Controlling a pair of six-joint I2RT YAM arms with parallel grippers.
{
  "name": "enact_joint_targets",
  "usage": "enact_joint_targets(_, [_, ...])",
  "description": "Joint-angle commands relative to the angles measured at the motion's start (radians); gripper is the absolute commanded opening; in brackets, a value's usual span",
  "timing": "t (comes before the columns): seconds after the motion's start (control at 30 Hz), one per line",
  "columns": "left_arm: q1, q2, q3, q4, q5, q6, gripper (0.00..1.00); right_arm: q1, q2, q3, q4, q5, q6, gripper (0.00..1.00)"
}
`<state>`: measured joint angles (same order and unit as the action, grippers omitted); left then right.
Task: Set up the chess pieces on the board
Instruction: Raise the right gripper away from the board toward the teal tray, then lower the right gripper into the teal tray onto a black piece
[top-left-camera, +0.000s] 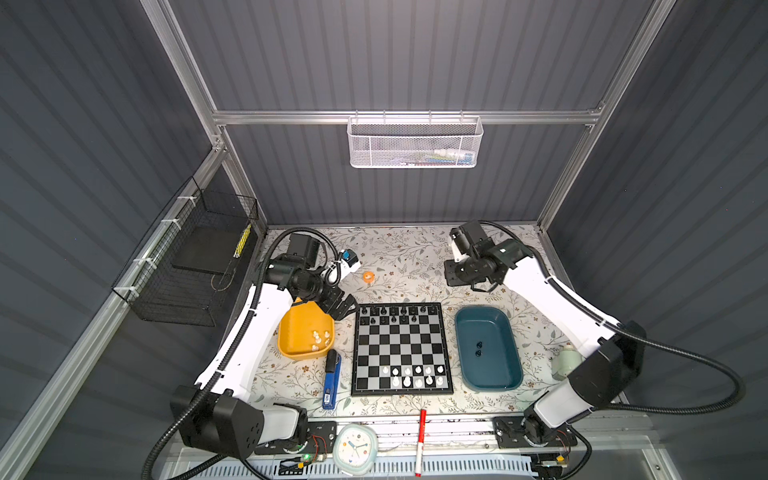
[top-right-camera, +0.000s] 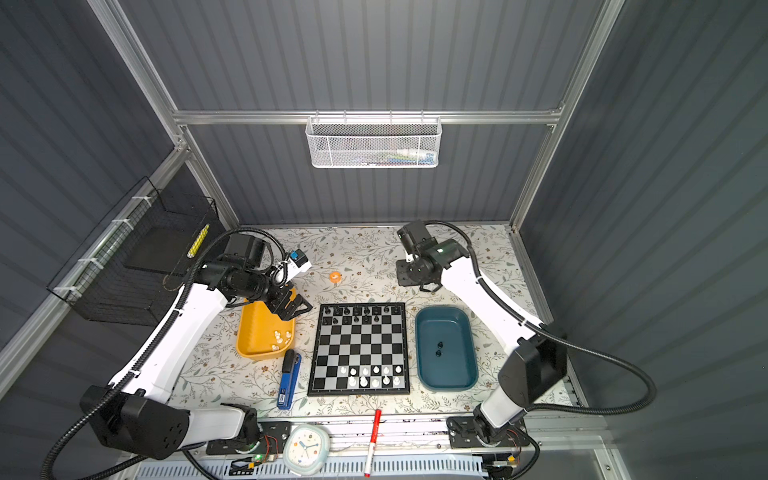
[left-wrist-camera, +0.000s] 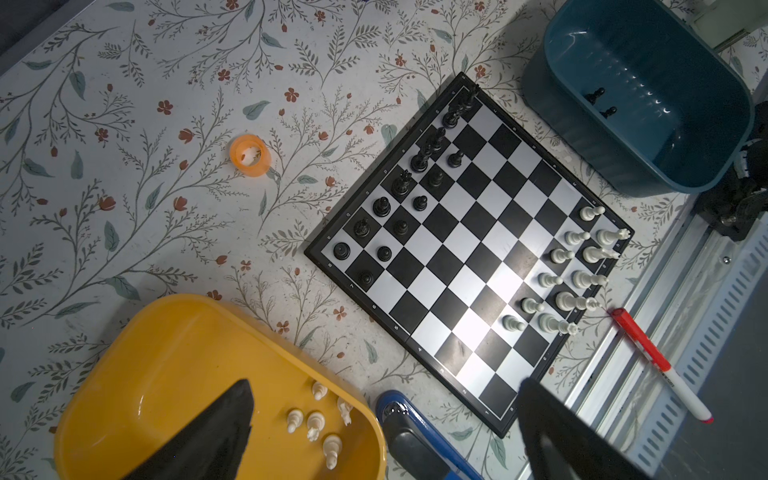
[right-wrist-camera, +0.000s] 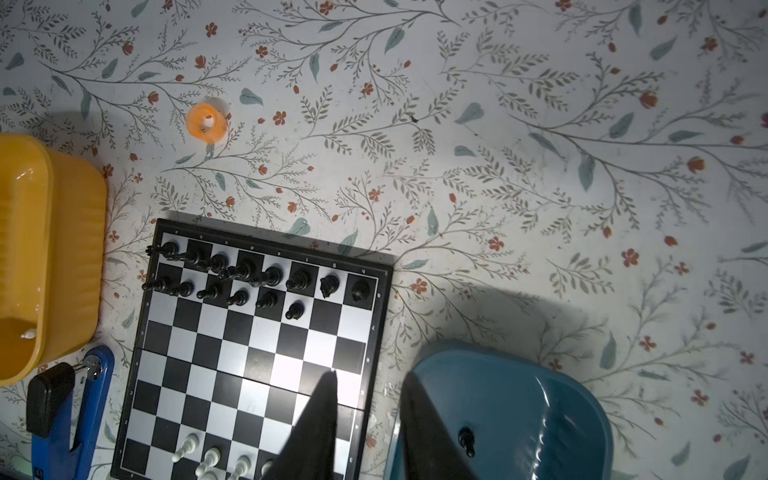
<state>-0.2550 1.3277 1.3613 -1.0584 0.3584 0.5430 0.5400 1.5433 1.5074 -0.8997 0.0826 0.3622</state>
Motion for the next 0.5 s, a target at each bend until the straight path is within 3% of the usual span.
enact_joint_targets(0.0, [-0.007,-0.022,0.018,-0.022,0.017,0.022,1.0,-0.031,-0.106,-0.126,-0.056,0.017,0.037,0.29])
enact_joint_targets(0.23, [-0.007,-0.014,0.031,-0.022,0.057,0.035,1.0,-0.095,-0.316,-0.428,-0.042,-0.009,0.118,0.29])
enact_joint_targets(0.47, [-0.007,0.024,0.094,-0.053,0.042,0.07,1.0,-0.121,-0.375,-0.597,-0.018,-0.02,0.17,0.28])
